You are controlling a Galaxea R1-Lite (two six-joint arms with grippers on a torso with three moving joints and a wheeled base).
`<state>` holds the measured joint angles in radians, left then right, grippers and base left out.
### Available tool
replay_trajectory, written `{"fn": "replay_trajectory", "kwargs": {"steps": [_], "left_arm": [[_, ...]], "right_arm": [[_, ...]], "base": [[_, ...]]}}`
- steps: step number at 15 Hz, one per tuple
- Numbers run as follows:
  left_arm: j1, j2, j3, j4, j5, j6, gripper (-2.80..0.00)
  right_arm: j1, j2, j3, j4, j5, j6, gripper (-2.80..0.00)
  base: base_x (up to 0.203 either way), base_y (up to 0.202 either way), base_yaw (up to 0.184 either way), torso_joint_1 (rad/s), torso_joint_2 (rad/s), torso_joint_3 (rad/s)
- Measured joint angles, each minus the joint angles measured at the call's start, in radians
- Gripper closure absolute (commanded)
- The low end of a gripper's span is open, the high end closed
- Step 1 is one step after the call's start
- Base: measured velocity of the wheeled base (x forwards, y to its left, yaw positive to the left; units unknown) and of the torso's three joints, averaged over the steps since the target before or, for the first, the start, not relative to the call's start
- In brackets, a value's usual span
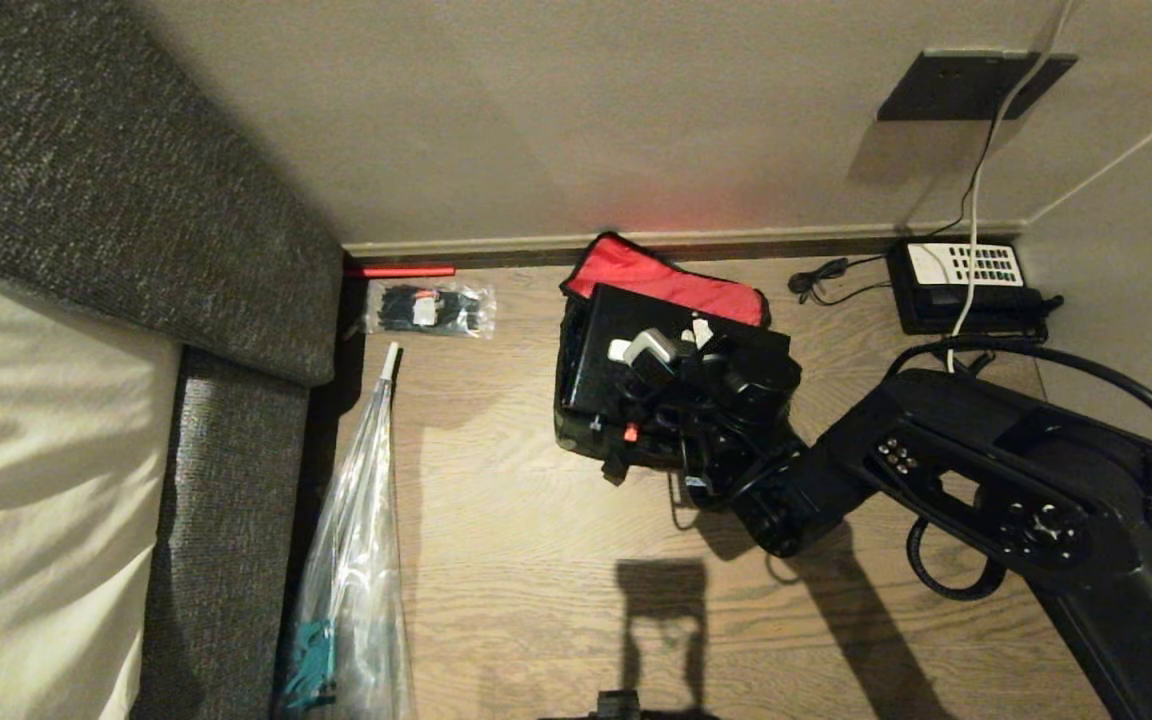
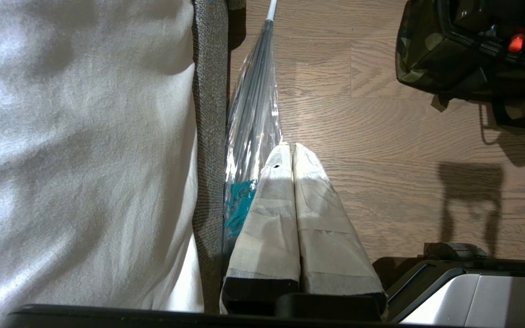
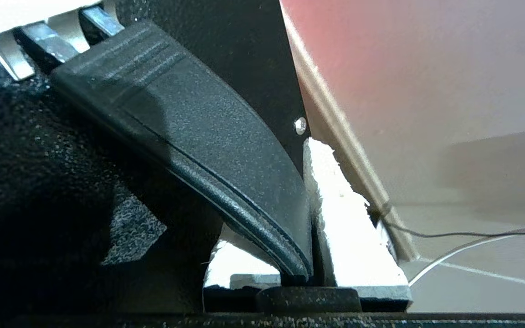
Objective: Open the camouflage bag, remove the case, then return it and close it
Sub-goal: Place the black box back
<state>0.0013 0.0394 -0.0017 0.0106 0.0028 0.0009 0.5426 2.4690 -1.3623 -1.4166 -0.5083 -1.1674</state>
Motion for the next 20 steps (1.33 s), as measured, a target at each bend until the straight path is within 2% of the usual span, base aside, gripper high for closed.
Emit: {"fn": "replay_trajectory", "kwargs": {"steps": [4, 13, 14, 20], "left_arm": [[0.000, 0.000, 0.000, 0.000, 0.000, 0.000, 0.00], [0.000, 0.000, 0.000, 0.000, 0.000, 0.000, 0.00], [0.000, 0.000, 0.000, 0.000, 0.000, 0.000, 0.00], [0.000, 0.005, 0.000, 0.000, 0.000, 0.000, 0.00]], "right_arm": [[-0.011, 0.045, -0.021, 0.007, 0.000, 0.009, 0.00], [-0.022, 0.156, -0.159, 0.012, 0.002, 0.013, 0.00], [-0.024, 0.163, -0.163, 0.011, 0.002, 0.012, -2.80], [-0.030, 0.166, -0.123, 0.050, 0.002, 0.042, -2.80]], "base": [[0.000, 0.000, 0.000, 0.000, 0.00, 0.000], [0.000, 0.000, 0.000, 0.000, 0.00, 0.000], [0.000, 0.000, 0.000, 0.000, 0.00, 0.000], [0.000, 0.000, 0.000, 0.000, 0.00, 0.000]]}}
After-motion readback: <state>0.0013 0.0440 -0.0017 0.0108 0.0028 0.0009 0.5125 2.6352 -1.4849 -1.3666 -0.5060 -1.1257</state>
